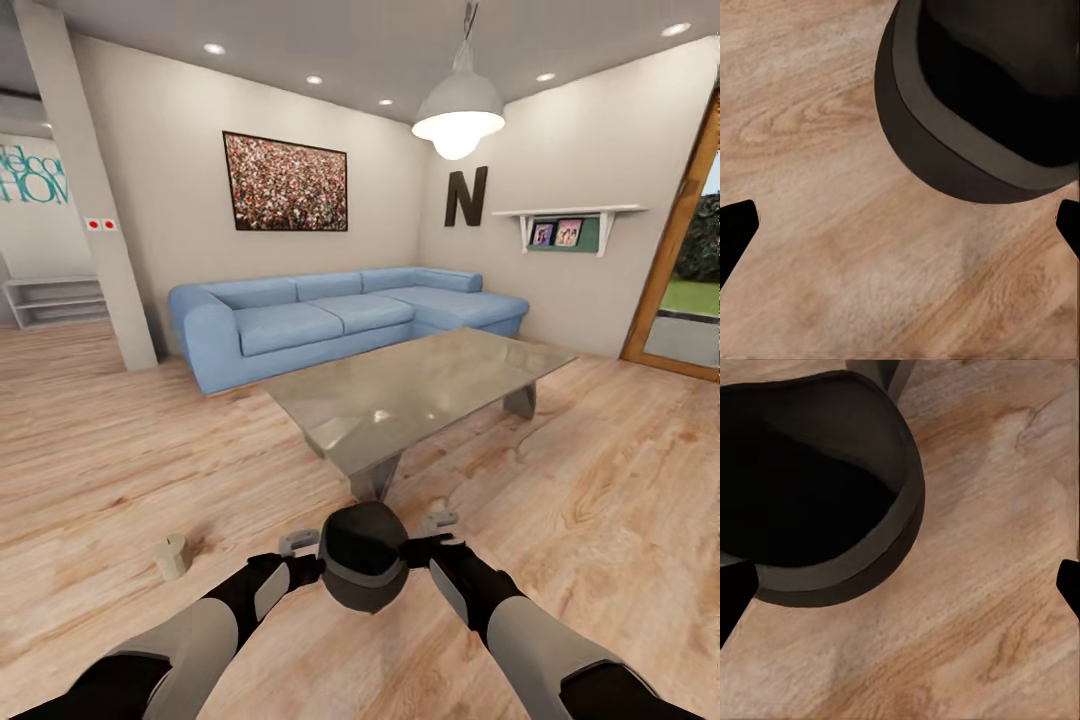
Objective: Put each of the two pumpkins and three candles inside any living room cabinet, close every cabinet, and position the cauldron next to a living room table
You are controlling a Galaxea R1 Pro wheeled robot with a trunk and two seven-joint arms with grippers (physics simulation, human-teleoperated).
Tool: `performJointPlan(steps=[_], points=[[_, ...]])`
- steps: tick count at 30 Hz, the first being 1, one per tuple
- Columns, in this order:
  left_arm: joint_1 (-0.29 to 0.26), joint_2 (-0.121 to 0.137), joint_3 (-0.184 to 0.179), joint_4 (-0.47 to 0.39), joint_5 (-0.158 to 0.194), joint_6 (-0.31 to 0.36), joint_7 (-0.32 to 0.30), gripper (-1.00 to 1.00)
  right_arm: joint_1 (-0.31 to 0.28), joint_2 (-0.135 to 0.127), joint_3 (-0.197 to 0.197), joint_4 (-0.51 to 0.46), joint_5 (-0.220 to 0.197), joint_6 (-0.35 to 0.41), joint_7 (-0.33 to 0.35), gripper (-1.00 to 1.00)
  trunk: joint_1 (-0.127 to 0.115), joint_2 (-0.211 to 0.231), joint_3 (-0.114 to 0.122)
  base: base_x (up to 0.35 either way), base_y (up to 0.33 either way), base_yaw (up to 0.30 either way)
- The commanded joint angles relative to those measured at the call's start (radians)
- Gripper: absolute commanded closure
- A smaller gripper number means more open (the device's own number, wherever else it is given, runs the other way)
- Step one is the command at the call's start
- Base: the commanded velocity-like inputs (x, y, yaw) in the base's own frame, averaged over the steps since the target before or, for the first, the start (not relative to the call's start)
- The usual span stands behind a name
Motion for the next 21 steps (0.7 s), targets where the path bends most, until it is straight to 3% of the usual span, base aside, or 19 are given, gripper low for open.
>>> performJointPlan(steps=[1, 3, 8, 11, 13, 14, 15, 21], points=[[0.000, 0.000, -0.004, -0.002, 0.009, 0.005, 0.006, -1.00, 0.000, -0.001, 0.008, -0.001, -0.011, -0.012, -0.008, -1.00, -0.001, 0.000, 0.003, -0.337, 0.000, 0.000], [0.000, 0.000, -0.004, 0.000, 0.008, 0.002, 0.006, -1.00, 0.001, -0.001, 0.007, -0.001, -0.011, -0.027, -0.009, -1.00, -0.002, 0.000, 0.011, -0.337, 0.000, 0.000], [0.000, -0.001, -0.004, 0.016, 0.007, -0.139, 0.005, -1.00, 0.005, -0.003, 0.006, 0.005, -0.009, -0.165, -0.016, -1.00, -0.004, 0.002, 0.030, -0.118, 0.000, 0.000], [0.000, -0.001, -0.004, 0.071, 0.004, -0.230, 0.005, -1.00, 0.018, -0.002, 0.006, 0.007, -0.011, -0.264, -0.031, -1.00, -0.012, 0.016, 0.040, -0.026, 0.000, 0.000], [0.009, 0.003, -0.005, 0.120, 0.004, -0.331, 0.006, -1.00, 0.068, -0.001, 0.006, 0.009, -0.012, -0.351, -0.040, -1.00, -0.020, 0.030, 0.046, -0.009, 0.000, 0.000], [0.035, 0.007, -0.005, 0.141, 0.004, -0.383, 0.006, -1.00, 0.122, -0.001, 0.007, 0.009, -0.011, -0.440, -0.044, -1.00, -0.024, 0.037, 0.050, -0.003, 0.000, 0.000], [0.054, 0.010, -0.005, 0.148, -0.001, -0.401, 0.007, -1.00, 0.155, -0.001, 0.007, 0.009, -0.011, -0.510, -0.046, -1.00, -0.028, 0.044, 0.053, -0.002, 0.000, 0.000], [0.132, 0.013, -0.005, 0.155, -0.036, -0.429, 0.010, -1.00, 0.262, -0.001, 0.007, 0.012, -0.010, -0.712, -0.047, -1.00, -0.051, 0.086, 0.072, 0.000, 0.000, 0.000]])
